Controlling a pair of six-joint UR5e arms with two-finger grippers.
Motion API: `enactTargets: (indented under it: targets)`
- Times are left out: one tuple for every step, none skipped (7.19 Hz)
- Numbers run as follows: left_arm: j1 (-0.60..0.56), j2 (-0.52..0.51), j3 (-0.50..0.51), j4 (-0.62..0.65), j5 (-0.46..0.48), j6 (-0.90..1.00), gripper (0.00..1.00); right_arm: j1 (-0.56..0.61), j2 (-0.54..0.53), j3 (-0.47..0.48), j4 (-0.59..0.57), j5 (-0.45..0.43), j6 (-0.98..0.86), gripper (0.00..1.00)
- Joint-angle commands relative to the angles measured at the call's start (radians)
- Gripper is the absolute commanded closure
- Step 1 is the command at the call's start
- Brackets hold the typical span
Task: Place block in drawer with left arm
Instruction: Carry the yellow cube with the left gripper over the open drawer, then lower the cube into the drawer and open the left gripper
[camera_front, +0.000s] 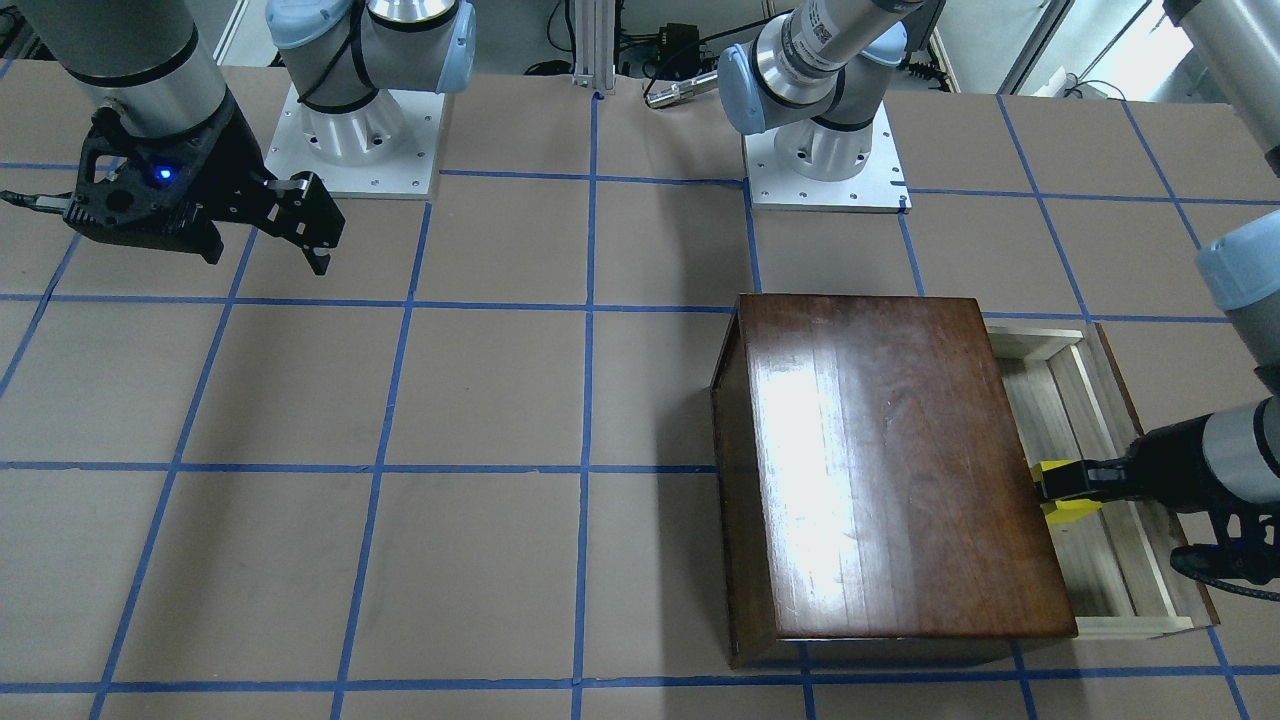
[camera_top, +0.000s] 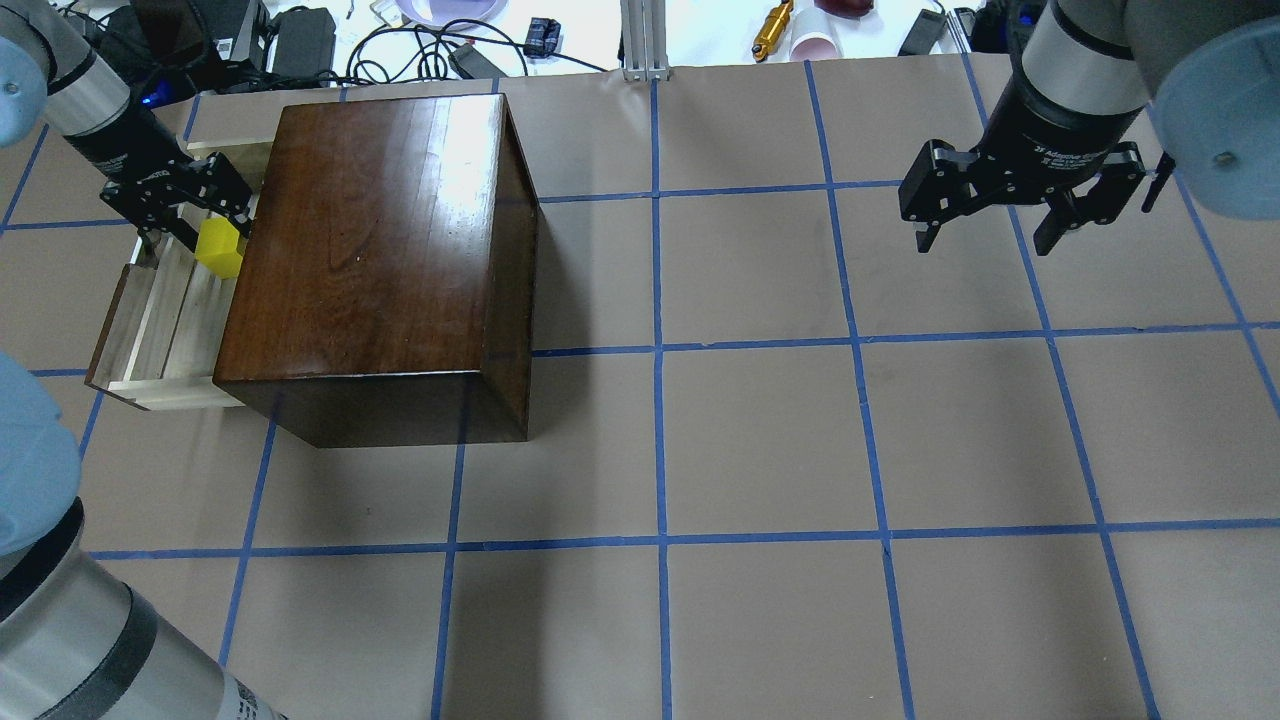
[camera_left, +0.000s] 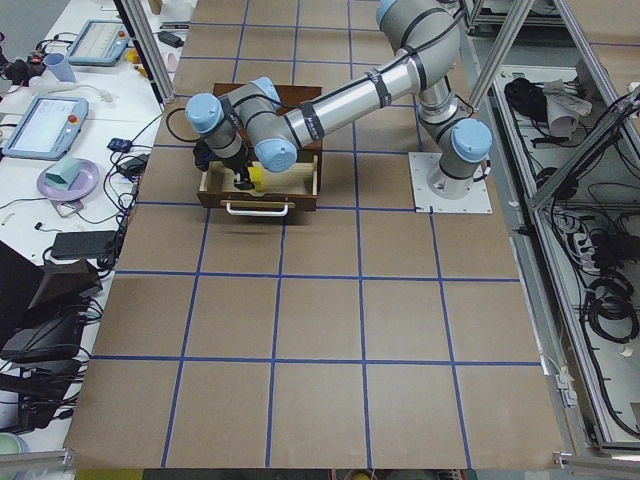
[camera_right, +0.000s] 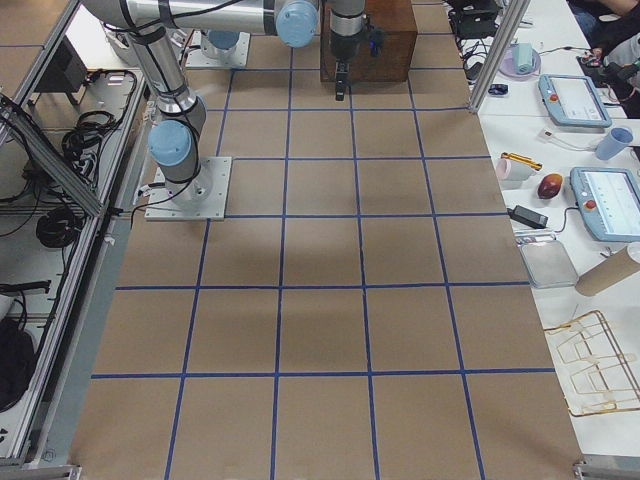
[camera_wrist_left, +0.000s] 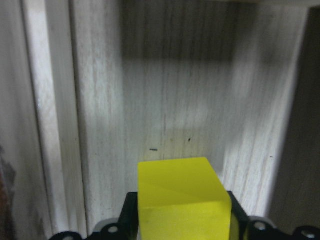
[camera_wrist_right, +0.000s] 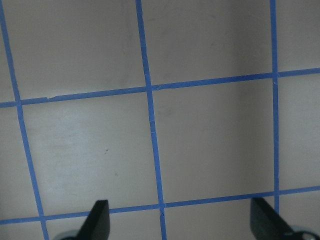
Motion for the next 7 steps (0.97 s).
enactTargets:
  targets:
    - [0.000, 0.033, 0.016, -0.009, 0.009, -0.008, 0.00, 0.000, 0.000, 0.000, 0.000, 0.000, 0.000, 0.00]
    - [-0.010, 0.056, 0.030, -0.011, 0.010, -0.010, 0.00, 0.000, 0.000, 0.000, 0.000, 0.000, 0.000, 0.00]
    - [-0.020, 0.082, 0.034, -0.025, 0.014, -0.011, 0.00, 0.000, 0.000, 0.000, 0.000, 0.000, 0.000, 0.00]
    - [-0.021, 0.115, 0.037, -0.034, 0.029, -0.027, 0.00, 0.000, 0.000, 0.000, 0.000, 0.000, 0.000, 0.00]
    - [-0.038, 0.157, 0.039, -0.040, 0.076, -0.071, 0.00, 0.000, 0.000, 0.000, 0.000, 0.000, 0.000, 0.00]
    - [-0.081, 0.200, 0.039, -0.090, 0.086, -0.082, 0.00, 0.000, 0.000, 0.000, 0.000, 0.000, 0.000, 0.00]
    - [-0.117, 0.231, 0.039, -0.118, 0.086, -0.118, 0.00, 0.000, 0.000, 0.000, 0.000, 0.000, 0.000, 0.00]
